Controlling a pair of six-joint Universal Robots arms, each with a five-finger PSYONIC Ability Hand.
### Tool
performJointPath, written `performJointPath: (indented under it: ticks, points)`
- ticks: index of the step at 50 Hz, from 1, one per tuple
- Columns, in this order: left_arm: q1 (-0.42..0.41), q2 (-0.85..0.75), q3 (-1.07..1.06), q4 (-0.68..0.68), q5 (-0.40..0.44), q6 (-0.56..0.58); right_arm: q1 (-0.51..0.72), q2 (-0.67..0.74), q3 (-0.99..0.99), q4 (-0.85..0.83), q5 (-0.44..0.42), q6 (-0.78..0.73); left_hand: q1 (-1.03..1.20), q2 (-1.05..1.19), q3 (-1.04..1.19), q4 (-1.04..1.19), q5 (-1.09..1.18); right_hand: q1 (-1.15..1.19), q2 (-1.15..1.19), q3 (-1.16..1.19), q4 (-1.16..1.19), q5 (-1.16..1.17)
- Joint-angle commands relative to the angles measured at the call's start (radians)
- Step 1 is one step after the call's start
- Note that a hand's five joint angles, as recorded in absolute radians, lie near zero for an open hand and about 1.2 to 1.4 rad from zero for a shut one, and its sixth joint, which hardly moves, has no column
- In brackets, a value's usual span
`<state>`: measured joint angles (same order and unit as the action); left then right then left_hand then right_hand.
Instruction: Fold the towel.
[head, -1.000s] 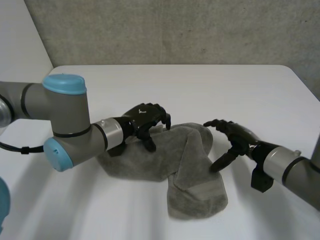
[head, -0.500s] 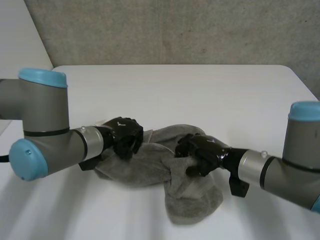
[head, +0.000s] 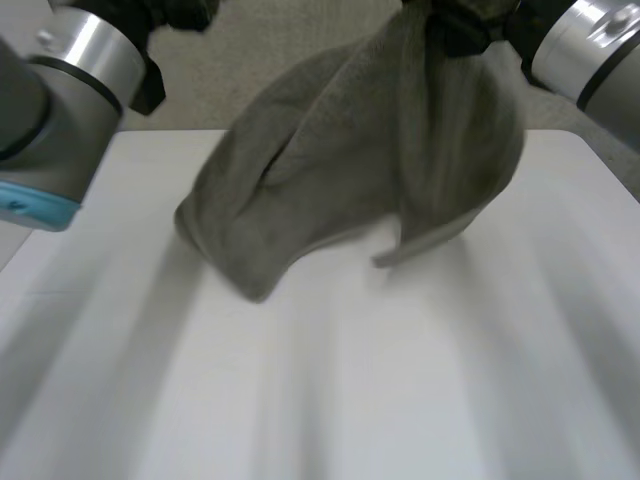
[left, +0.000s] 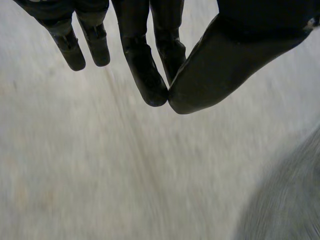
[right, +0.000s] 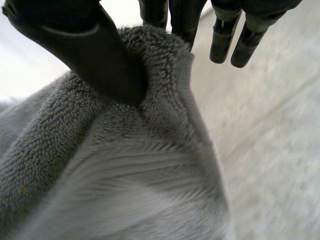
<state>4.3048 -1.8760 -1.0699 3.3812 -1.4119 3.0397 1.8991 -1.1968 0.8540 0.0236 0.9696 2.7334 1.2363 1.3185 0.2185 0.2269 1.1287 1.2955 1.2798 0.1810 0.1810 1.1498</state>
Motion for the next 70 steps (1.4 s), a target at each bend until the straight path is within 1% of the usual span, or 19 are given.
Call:
performJointPath:
  ticks: [1, 10, 15, 16, 17, 18, 20, 23, 26, 29, 31, 34, 39, 42, 45, 47, 52, 59, 70]
  points:
    - [-0.01, 0.213, -0.354, 0.115, 0.111, -0.038, -0.008, -0.184, 0.391, -0.194, -0.153, 0.002, 0.16, 0.078, -0.044, -0.052, 0.093, 0.017, 0.032, -0.006, -0.006, -0.012]
    - [-0.007, 0.236, -0.723, 0.122, 0.217, -0.033, -0.041, -0.172, 0.649, -0.14, -0.272, -0.19, 0.16, 0.078, -0.044, -0.052, 0.093, 0.017, 0.032, -0.006, -0.006, -0.012]
    - [0.003, 0.175, -0.818, 0.121, 0.22, -0.03, -0.074, -0.092, 0.809, -0.04, -0.354, -0.432, 0.081, -0.001, -0.044, -0.052, 0.014, 0.02, 0.035, -0.006, -0.006, -0.009]
    - [0.006, 0.158, -0.82, 0.119, 0.215, -0.025, -0.081, -0.07, 0.839, 0.013, -0.362, -0.539, -0.082, -0.164, -0.044, -0.052, -0.149, 0.005, 0.021, -0.006, -0.006, -0.024]
    - [0.013, 0.15, -0.818, 0.118, 0.211, -0.021, -0.084, -0.057, 0.847, 0.075, -0.352, -0.643, -0.266, -0.349, -0.044, -0.052, -0.333, -0.12, -0.104, -0.006, -0.006, -0.149]
    - [0.013, 0.15, -0.818, 0.118, 0.211, -0.021, -0.084, -0.056, 0.847, 0.076, -0.351, -0.644, -0.268, -0.351, -0.044, -0.052, -0.335, -0.121, -0.106, -0.006, -0.006, -0.15]
    - [0.045, 0.143, -0.805, 0.119, 0.209, -0.01, -0.126, -0.053, 0.843, 0.209, -0.31, -0.805, -0.604, -0.687, -0.044, -0.052, -0.671, -0.936, -0.92, -0.006, -0.006, -0.964]
    - [0.058, 0.139, -0.789, 0.119, 0.208, -0.005, -0.143, -0.056, 0.827, 0.26, -0.284, -0.822, -0.665, -0.747, -0.044, -0.052, -0.732, -1.121, -1.105, -0.006, -0.006, -1.15]
    - [0.064, 0.123, -0.742, 0.118, 0.205, 0.004, -0.144, -0.052, 0.774, 0.305, -0.258, -0.756, -0.691, -0.773, -0.044, -0.052, -0.758, -1.121, -1.105, -0.006, -0.006, -1.15]
    - [0.066, 0.09, -0.697, 0.119, 0.205, 0.01, -0.152, -0.06, 0.741, 0.3, -0.262, -0.578, -0.697, -0.779, -0.044, -0.052, -0.764, -1.121, -1.105, -0.006, -0.006, -1.15]
    - [0.07, 0.077, -0.676, 0.116, 0.205, 0.008, -0.156, -0.064, 0.721, 0.283, -0.265, -0.363, -0.697, -0.779, -0.044, -0.052, -0.764, -1.121, -1.105, -0.006, -0.006, -1.15]
    - [0.078, 0.051, -0.644, 0.116, 0.205, 0.008, -0.155, -0.069, 0.718, 0.262, -0.264, -0.259, -0.697, -0.779, -0.044, -0.052, -0.764, -1.121, -1.105, -0.006, -0.006, -1.15]
    - [0.067, -0.038, -0.564, 0.115, 0.208, 0.01, -0.158, -0.076, 0.712, 0.191, -0.252, 0.102, -0.703, -0.785, -0.044, -0.052, -0.77, -1.121, -1.105, -0.006, -0.006, -1.15]
    - [0.059, -0.068, -0.528, 0.104, 0.209, 0.01, -0.16, -0.076, 0.709, 0.171, -0.25, 0.181, -0.732, -0.814, -0.044, -0.052, -0.799, -1.121, -1.105, -0.006, -0.006, -1.15]
    - [0.055, -0.124, -0.458, 0.035, 0.212, 0.014, -0.166, -0.078, 0.709, 0.105, -0.226, 0.316, -0.747, -0.829, -0.044, -0.052, -0.814, -1.121, -1.105, -0.006, -0.006, -1.15]
    - [0.055, -0.199, -0.366, -0.051, 0.211, 0.027, -0.166, -0.084, 0.717, 0.017, -0.154, 0.411, -0.773, -0.855, -0.044, -0.052, -0.84, -1.121, -1.105, -0.006, -0.006, -1.15]
    - [0.056, -0.296, -0.257, -0.144, 0.205, 0.063, -0.15, -0.087, 0.723, -0.069, -0.057, 0.454, -0.802, -0.885, -0.044, -0.052, -0.869, -1.121, -1.105, -0.006, -0.006, -1.15]
    - [0.066, -0.373, -0.186, -0.148, 0.129, 0.153, -0.124, -0.078, 0.731, -0.079, -0.048, 0.447, -0.805, -0.888, -0.044, -0.052, -0.872, -1.121, -1.105, -0.006, -0.006, -1.15]
    - [0.07, -0.463, -0.11, 0.001, 0.036, 0.209, -0.103, -0.047, 0.772, -0.088, -0.051, 0.378, -0.832, -0.914, -0.044, -0.052, -0.899, -1.121, -1.105, -0.006, -0.006, -1.15]
